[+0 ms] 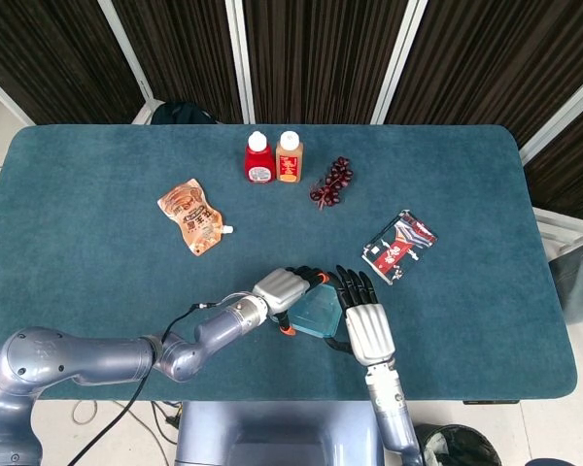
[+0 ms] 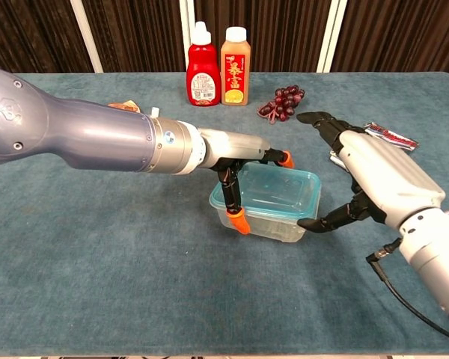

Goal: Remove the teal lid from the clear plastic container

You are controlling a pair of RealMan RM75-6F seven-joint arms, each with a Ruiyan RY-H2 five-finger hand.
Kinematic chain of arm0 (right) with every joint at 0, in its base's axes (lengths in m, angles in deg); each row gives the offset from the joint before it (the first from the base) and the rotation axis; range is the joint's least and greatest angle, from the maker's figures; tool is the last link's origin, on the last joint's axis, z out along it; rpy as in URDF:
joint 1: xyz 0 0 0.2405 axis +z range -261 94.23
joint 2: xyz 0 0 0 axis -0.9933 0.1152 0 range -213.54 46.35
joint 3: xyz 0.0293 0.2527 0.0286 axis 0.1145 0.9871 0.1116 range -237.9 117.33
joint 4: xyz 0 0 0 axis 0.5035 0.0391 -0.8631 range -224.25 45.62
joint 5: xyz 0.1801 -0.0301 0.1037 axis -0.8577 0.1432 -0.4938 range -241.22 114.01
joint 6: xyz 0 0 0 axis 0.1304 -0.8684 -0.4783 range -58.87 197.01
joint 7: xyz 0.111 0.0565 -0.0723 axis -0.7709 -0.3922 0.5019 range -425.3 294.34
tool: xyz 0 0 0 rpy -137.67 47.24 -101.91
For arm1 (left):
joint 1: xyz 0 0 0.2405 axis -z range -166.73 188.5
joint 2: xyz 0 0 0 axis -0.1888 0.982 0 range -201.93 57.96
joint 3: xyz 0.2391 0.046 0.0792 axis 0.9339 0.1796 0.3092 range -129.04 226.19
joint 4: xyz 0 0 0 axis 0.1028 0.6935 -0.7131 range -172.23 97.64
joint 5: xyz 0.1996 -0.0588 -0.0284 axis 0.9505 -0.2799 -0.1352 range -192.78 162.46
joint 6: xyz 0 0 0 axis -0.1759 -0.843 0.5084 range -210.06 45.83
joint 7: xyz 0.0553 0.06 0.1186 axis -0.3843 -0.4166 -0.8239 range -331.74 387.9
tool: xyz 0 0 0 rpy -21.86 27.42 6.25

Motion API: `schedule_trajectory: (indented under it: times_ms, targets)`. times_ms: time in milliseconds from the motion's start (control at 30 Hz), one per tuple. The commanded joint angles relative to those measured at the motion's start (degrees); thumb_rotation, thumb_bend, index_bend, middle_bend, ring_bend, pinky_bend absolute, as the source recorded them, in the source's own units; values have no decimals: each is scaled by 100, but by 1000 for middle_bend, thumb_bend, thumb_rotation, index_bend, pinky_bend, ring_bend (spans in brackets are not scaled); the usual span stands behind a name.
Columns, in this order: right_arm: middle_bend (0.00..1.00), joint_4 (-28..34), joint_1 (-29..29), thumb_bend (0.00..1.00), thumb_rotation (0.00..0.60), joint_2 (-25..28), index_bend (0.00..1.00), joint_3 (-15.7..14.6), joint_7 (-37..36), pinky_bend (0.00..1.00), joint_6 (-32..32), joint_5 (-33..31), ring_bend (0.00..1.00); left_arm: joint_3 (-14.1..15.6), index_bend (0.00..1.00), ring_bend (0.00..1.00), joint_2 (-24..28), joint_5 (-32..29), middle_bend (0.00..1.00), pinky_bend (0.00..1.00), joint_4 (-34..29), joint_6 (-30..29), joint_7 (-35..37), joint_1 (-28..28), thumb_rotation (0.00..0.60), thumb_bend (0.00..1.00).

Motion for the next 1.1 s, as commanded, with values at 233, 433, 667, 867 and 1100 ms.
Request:
schedule_trajectory:
  times_ms: [233,433,667,867,1100]
  targets:
    - [0,-43,48,695,600,-165,3,122,-5,0,11,-114,0,-18,0,11,9,105,0,165,-54,14,103,-20,600,0]
    - [0,-112,78,694,600,-222,279,164,43,0,4,-142,0,-27,0,11,58,189,0,165,-93,16,156,-34,600,0]
    - [0,-105,58,689,600,-199,469,140,39,0,-20,-154,0,-14,0,0,142,276,0,155,-164,78,214,-39,600,0]
    - [0,-61,49,714,600,-154,519,118,53,0,-35,-146,0,-15,0,0,221,352,0,48,-270,136,280,-42,600,0]
    - [0,-8,51,719,600,-133,544,107,65,0,-48,-142,0,20,0,0,289,414,0,21,-340,152,308,-24,600,0]
